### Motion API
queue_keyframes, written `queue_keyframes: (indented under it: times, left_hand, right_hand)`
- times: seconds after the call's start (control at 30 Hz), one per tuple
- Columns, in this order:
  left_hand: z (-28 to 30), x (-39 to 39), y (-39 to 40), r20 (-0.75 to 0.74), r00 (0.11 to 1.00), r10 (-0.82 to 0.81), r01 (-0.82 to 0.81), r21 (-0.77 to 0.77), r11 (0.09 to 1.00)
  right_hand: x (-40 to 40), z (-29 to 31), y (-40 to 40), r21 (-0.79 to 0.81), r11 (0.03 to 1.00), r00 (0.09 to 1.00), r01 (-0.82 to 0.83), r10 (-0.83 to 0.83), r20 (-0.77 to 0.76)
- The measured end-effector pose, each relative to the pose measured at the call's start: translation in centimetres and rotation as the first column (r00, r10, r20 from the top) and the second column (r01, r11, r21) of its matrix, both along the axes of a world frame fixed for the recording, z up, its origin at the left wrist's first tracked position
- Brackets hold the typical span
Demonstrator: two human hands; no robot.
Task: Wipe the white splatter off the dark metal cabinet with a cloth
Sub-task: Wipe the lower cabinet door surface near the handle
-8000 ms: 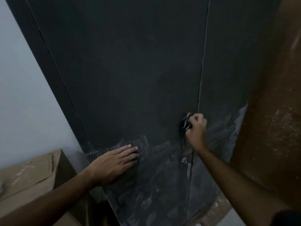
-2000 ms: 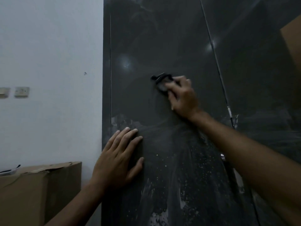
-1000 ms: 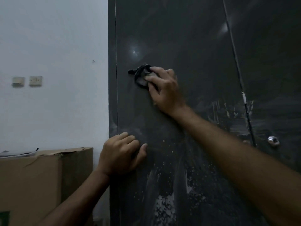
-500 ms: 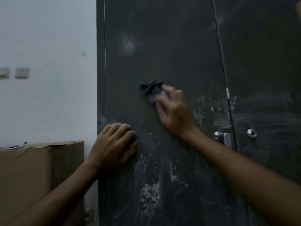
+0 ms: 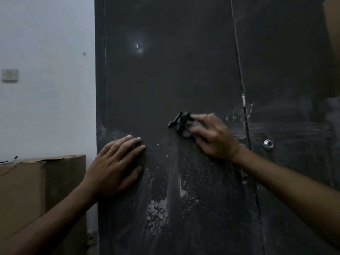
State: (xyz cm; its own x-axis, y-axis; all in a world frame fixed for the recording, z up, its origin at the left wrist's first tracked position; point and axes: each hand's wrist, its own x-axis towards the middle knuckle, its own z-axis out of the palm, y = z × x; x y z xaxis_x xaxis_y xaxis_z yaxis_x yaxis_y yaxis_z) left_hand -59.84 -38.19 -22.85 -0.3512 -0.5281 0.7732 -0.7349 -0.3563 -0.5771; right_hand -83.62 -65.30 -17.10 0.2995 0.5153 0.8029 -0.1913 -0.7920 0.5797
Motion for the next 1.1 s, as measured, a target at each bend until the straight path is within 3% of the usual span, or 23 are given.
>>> queue_keyframes:
  times: [0.03, 0.13, 0.27, 0.33, 0.43, 0.5, 0.57, 0.67, 0.7, 0.77, 0.83, 0.9, 1.0, 1.03, 1.1]
  left_hand:
    - [0.0, -0.1, -0.1, -0.006, 1.0, -0.001, 0.001, -0.006, 1.0]
    - [-0.1, -0.2, 0.1, -0.012, 1.0, 0.008, -0.008, -0.007, 1.0]
    - [0.0, -0.3, 0.2, -0.014, 1.0, 0.006, -0.006, -0.005, 1.0]
    - [-0.1, -0.4, 0.2, -0.019, 1.0, 0.004, -0.005, -0.013, 1.0]
    - [-0.1, -0.4, 0.2, -0.016, 1.0, 0.009, -0.009, -0.012, 1.0]
    - [-0.1, -0.5, 0.1, -0.019, 1.0, 0.009, -0.009, -0.012, 1.0]
    - [0.0, -0.6, 0.1, -0.023, 1.0, 0.014, -0.014, -0.014, 1.0]
    - [0.0, -0.7, 0.0, -0.015, 1.0, 0.025, -0.025, -0.008, 1.0]
    - [0.0, -0.7, 0.1, -0.013, 0.999, 0.03, -0.03, -0.006, 1.0]
    - [0.0, -0.7, 0.2, -0.011, 0.999, 0.039, -0.039, -0.006, 0.999]
    - [0.0, -0.9, 0.2, -0.021, 0.999, 0.039, -0.039, -0.002, 0.999]
    - [-0.3, -1.3, 0.2, -0.052, 0.998, 0.037, -0.038, -0.011, 0.999]
    - [-1.1, -2.0, -0.3, -0.091, 0.994, 0.052, -0.055, -0.021, 0.998]
    - [-1.3, -2.0, -0.4, -0.091, 0.994, 0.065, -0.067, -0.019, 0.998]
    - [-1.4, -1.9, -0.3, -0.078, 0.994, 0.082, -0.084, -0.02, 0.996]
  right_hand:
    - [-0.6, 1.1, -0.9, 0.029, 0.999, 0.999, 0.021, -0.022, 0.043]
    - [-1.1, 6.1, -2.4, 0.377, 0.925, 0.919, -0.043, -0.112, 0.379]
    - [-1.8, 9.4, -3.6, 0.545, 0.825, 0.867, -0.148, -0.157, 0.473]
    - [-1.9, 8.1, -3.5, 0.541, 0.832, 0.882, -0.125, -0.157, 0.445]
    - [-4.1, 4.6, -4.4, 0.341, 0.94, 0.993, 0.002, -0.042, 0.11]
    - [-7.2, 4.2, -6.4, 0.242, 0.966, 0.995, 0.095, -0.097, -0.002]
    - [-8.9, 5.3, -8.0, 0.359, 0.927, 0.976, 0.112, -0.171, 0.136]
    - [-6.7, 6.4, -6.3, 0.546, 0.838, 0.924, -0.006, -0.204, 0.323]
    - [-5.8, 6.1, -5.4, 0.535, 0.845, 0.941, -0.018, -0.167, 0.295]
    - [-5.5, 4.1, -5.0, 0.385, 0.922, 0.992, 0.032, -0.076, 0.1]
    - [-8.2, 2.6, -6.6, 0.233, 0.965, 0.991, 0.124, -0.11, -0.075]
    - [-10.9, 3.4, -8.9, 0.252, 0.95, 0.98, 0.185, -0.196, 0.017]
    - [-10.4, 5.0, -9.6, 0.554, 0.832, 0.917, 0.034, -0.246, 0.315]
    - [-9.2, 4.7, -9.0, 0.597, 0.802, 0.906, -0.021, -0.238, 0.35]
    - [-7.4, 2.5, -8.3, 0.519, 0.855, 0.955, -0.013, -0.143, 0.26]
